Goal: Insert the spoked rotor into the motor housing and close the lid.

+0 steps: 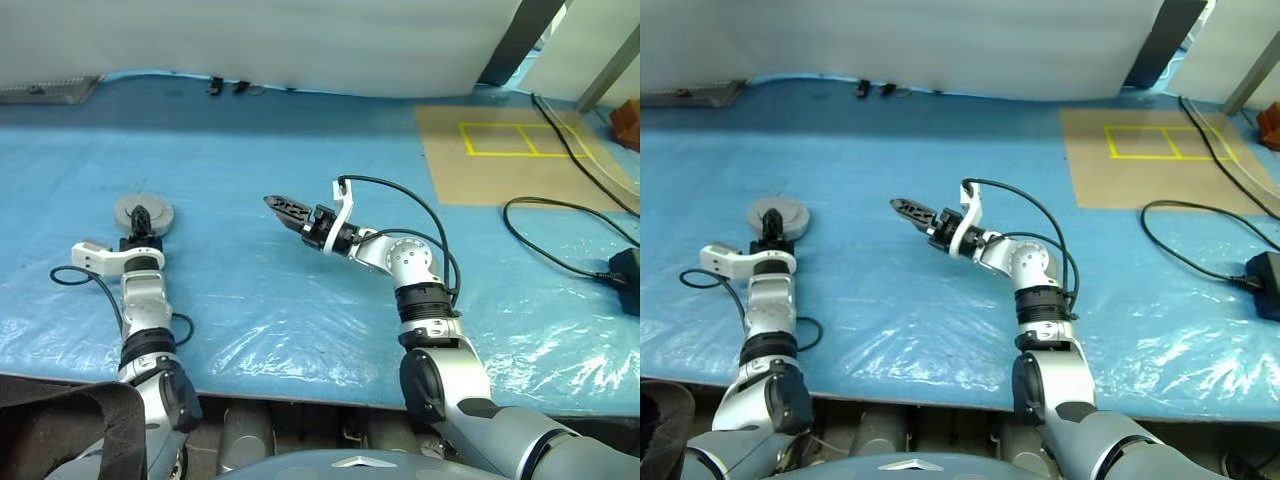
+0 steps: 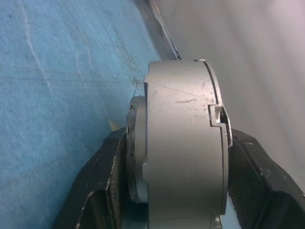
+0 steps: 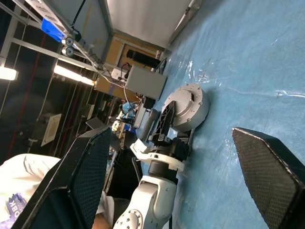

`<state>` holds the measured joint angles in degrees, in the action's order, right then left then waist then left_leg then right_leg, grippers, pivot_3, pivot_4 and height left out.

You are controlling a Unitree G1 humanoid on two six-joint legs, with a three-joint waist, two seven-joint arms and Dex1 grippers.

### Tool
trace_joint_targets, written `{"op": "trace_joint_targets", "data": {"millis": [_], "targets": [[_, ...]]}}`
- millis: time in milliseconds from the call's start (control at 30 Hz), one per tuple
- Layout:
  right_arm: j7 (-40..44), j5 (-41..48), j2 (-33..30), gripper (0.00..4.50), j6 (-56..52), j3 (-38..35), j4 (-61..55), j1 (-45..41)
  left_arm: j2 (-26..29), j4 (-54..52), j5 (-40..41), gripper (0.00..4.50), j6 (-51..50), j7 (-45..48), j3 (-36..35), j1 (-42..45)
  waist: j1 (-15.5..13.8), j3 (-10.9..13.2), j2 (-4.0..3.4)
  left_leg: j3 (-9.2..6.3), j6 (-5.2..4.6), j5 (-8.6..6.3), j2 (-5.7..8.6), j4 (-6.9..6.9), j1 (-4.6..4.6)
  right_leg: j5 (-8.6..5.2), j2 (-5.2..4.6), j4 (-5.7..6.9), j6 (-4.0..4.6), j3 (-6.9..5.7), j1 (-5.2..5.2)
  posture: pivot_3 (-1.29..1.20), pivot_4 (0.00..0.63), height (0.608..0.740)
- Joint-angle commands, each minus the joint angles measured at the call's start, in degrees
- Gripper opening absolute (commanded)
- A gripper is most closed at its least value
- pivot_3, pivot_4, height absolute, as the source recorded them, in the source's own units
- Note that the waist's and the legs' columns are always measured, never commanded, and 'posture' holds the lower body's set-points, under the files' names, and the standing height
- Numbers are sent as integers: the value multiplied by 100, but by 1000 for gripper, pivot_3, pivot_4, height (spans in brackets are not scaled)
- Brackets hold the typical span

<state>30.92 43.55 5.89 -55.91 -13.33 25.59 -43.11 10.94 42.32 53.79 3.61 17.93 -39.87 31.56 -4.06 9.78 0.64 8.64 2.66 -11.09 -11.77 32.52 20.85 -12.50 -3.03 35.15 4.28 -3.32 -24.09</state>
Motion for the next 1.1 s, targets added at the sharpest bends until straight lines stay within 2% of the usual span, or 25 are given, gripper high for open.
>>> {"op": "trace_joint_targets", "data": {"millis": [33, 267, 467, 667, 800, 967, 1100], "targets": [[76, 100, 30, 4214, 53, 43, -271, -17, 130, 61, -159, 2572, 252, 75, -119, 77, 0, 0, 0, 0, 0, 0, -1, 1, 0, 0, 0, 3, 0, 0, 0, 0, 150, 740], [98, 84, 32, 4214, 116, 83, -273, -12, 78, 61, -303, 2572, 418, -49, -156, 46, 0, 0, 0, 0, 0, 0, -1, 8, 0, -1, -2, 8, 2, 1, 0, 0, 150, 740], [123, 40, -18, 4265, 187, 108, -237, -26, -28, -183, -372, 4434, 620, -314, -209, -32, 7, -1, -1, 0, 0, 0, 0, 6, -1, -1, -2, 10, 3, 2, 0, 0, 150, 740], [259, -289, -215, 4265, 467, 403, -283, -1, -292, -1095, -548, 4476, 898, -861, -160, -310, 10, 0, -1, 1, 1, -1, 0, 6, 1, -3, -3, 8, 4, 4, -1, 0, 150, 740], [363, -445, -346, 4265, 630, 582, -386, 66, -309, -1751, -1073, 4476, 693, -1331, 216, -719, 8, 0, 0, 0, 1, -1, 1, 1, 4, -1, -3, -1, 2, 4, -1, 0, 150, 740], [457, -830, -583, 4265, 1010, 926, -721, 280, -114, -2964, -1884, 4476, 186, -2011, 700, -1373, 4, 1, 1, -1, 0, -1, 0, 1, 6, -1, -4, -6, 1, 2, -1, 0, 150, 740], [769, -1083, -742, 4265, 1709, 1145, -1249, 588, 158, -4178, -1530, 4476, -819, -1661, 1114, -1882, 6, 1, 2, -2, 0, -1, 0, 2, 6, -3, -4, -5, 4, 1, -1, 0, 150, 740]]}}
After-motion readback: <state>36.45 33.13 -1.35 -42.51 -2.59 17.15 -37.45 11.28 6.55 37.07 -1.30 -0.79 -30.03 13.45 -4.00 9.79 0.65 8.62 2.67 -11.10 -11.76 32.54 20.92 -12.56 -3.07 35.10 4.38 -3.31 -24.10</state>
